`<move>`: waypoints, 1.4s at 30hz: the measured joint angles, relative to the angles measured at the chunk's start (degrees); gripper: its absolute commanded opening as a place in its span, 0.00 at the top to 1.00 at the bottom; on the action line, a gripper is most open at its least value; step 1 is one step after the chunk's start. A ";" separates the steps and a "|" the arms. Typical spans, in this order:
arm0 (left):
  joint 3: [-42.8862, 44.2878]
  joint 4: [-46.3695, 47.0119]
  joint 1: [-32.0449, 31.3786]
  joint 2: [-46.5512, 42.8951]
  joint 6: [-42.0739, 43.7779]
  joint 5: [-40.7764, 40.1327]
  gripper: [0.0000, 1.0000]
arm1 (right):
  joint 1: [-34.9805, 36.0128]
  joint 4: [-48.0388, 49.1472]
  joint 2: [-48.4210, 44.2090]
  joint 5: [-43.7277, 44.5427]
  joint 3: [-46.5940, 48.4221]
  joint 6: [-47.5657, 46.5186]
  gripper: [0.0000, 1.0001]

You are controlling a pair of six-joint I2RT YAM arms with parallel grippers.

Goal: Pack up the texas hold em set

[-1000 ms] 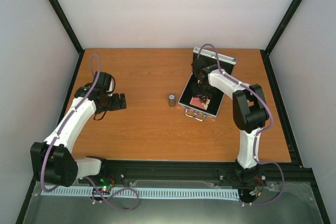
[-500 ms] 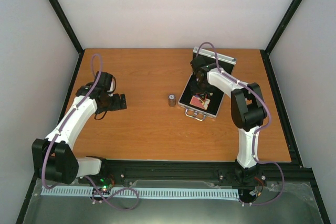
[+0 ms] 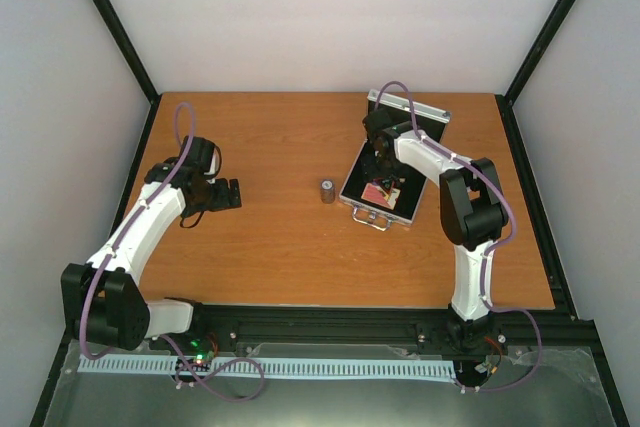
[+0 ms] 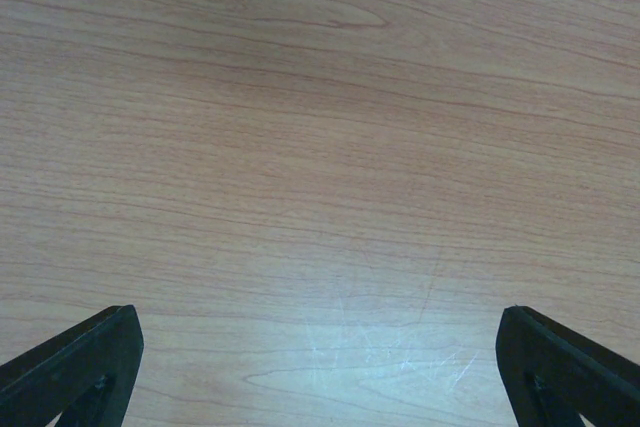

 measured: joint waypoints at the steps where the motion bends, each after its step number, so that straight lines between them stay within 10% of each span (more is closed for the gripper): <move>1: 0.00 0.00 0.00 0.00 0.00 0.00 0.00 | 0.00 0.00 0.00 0.07 -0.15 0.04 0.23; 42: -0.52 0.07 0.00 -1.16 -0.07 0.04 0.00 | 3.13 -2.80 -5.31 -8.09 -0.87 -0.68 0.12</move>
